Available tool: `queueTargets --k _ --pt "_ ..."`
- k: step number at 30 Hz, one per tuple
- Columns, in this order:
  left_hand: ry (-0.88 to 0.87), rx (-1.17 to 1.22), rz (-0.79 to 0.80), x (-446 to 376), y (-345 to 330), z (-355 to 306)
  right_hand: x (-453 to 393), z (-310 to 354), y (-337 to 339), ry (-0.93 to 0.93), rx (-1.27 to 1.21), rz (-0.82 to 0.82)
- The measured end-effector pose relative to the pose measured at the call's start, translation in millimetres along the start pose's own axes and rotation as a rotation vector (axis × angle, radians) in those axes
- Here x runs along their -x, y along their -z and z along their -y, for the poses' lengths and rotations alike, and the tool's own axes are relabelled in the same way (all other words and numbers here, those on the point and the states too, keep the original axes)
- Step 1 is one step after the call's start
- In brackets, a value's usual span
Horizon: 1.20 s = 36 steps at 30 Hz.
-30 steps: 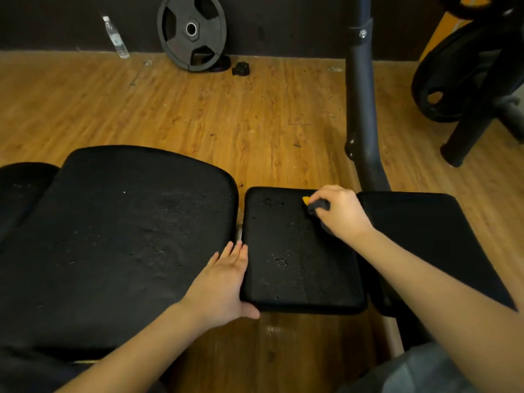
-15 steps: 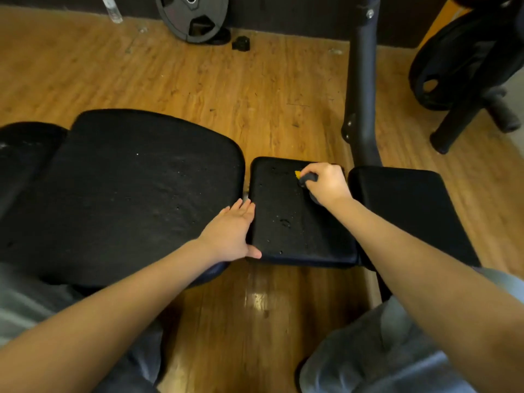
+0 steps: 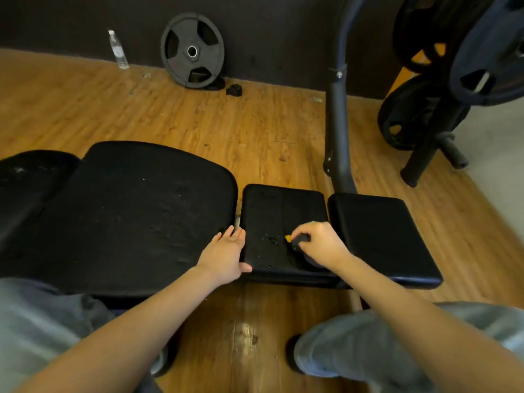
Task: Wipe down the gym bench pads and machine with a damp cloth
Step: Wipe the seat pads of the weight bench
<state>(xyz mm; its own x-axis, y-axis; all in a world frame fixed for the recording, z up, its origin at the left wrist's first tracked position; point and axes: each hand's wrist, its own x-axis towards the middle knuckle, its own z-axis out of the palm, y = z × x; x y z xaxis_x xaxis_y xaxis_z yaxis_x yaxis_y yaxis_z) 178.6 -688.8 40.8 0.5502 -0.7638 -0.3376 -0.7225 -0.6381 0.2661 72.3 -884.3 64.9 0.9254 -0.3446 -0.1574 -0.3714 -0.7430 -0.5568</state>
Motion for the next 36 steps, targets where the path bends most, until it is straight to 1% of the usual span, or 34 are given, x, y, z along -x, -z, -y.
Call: queueTargets --k 2,4,7,10,12,14,16,21,24,26,27,31,33,36 --pt "-0.001 0.007 -0.019 -2.5 -1.5 1.8 -38.1 3.5 10.5 -0.033 -0.019 -0.109" --pt "-0.007 0.016 -0.017 -2.9 -2.8 2.8 -77.5 6.8 17.5 -0.098 -0.046 -0.164" --pt "-0.006 0.012 -0.026 -4.2 -5.8 6.1 -128.8 7.1 19.5 -0.167 -0.035 -0.172" --pt "-0.020 0.010 -0.046 -5.4 -9.8 8.8 -144.3 -1.7 1.0 -0.168 0.065 -0.143" --pt "-0.029 0.016 -0.057 -5.7 -10.7 9.5 -129.8 -6.8 -13.4 -0.073 0.090 -0.200" --pt "-0.039 0.025 -0.063 -5.6 -10.3 10.2 -100.6 -6.4 -21.6 0.051 0.090 -0.203" --pt "-0.045 0.038 -0.067 -5.0 -9.5 10.0 -64.6 -5.8 -26.5 0.126 0.075 -0.151" --pt "-0.036 0.061 -0.079 -5.2 -8.3 7.9 25.2 -9.1 -38.3 0.215 0.064 -0.001" --pt "-0.037 0.068 -0.091 -4.7 -9.0 8.1 32.8 -7.1 -30.1 0.215 0.127 0.099" --pt "-0.039 0.071 -0.095 -3.5 -8.7 7.9 16.9 -0.8 -19.0 0.201 0.168 0.178" --pt "-0.041 0.073 -0.099 -3.5 -8.6 8.1 4.7 3.4 -13.0 0.180 0.156 0.176" --pt "-0.044 0.085 -0.099 -3.1 -7.5 9.2 -69.0 23.1 12.8 0.016 0.078 -0.054" --pt "-0.038 0.076 -0.100 -3.2 -6.8 8.7 -112.5 28.7 16.9 -0.064 0.072 -0.073" --pt "-0.026 0.062 -0.092 -3.7 -5.5 7.3 -148.6 28.5 7.5 -0.092 0.169 -0.059"
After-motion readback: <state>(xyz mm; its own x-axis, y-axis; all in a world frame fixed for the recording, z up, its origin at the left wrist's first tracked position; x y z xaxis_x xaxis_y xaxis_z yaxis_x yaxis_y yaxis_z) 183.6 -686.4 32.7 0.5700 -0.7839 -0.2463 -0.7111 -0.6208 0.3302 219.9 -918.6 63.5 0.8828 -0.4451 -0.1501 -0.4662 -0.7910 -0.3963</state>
